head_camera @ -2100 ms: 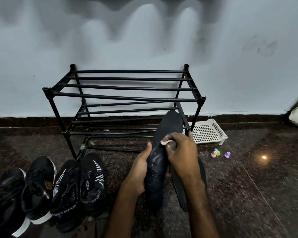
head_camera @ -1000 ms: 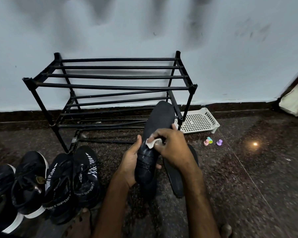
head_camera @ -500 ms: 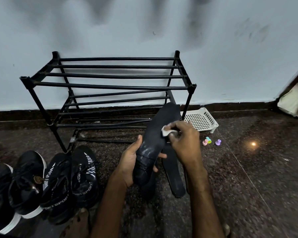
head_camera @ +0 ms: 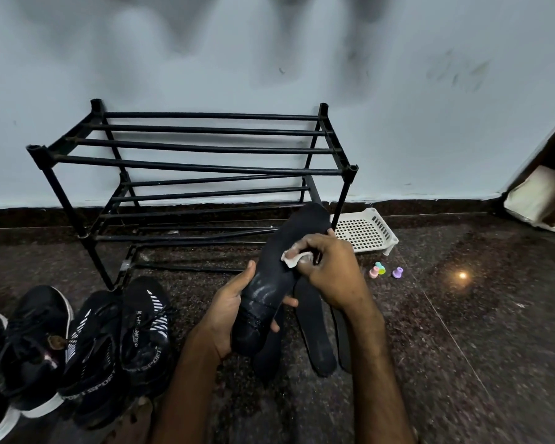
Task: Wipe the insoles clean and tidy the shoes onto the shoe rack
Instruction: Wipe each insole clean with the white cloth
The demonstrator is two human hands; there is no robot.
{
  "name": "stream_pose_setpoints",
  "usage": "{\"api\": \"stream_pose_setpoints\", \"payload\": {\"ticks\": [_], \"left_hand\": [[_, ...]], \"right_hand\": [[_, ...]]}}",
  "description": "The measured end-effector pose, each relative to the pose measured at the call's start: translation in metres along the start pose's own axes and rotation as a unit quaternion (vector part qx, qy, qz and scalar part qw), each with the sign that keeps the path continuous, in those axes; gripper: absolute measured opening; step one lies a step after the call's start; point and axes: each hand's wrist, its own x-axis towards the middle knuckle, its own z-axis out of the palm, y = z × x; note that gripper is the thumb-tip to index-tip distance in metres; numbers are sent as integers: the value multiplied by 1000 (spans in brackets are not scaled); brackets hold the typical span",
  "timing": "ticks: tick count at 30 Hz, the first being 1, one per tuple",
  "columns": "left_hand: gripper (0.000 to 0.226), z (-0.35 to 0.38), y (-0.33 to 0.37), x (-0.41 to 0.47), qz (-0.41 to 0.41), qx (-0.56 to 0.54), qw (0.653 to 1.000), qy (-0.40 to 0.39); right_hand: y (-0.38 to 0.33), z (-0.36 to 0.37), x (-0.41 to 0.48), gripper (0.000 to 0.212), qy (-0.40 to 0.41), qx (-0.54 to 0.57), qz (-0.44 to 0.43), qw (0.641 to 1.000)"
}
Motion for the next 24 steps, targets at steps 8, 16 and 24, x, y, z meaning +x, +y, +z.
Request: {"api": "stream_pose_setpoints", "payload": {"ticks": [8, 16, 24], "left_hand": [[52, 0, -6, 1, -11, -74, 997, -32], [47, 6, -7, 3, -12, -58, 998, 19], [58, 8, -10, 7, -10, -78, 996, 36]], "right_hand": [[-11, 15, -11, 29, 13, 52, 13, 998], [-4, 21, -16, 25, 93, 5, 31, 995], [-4, 12, -26, 29, 34, 115, 101, 988]]}}
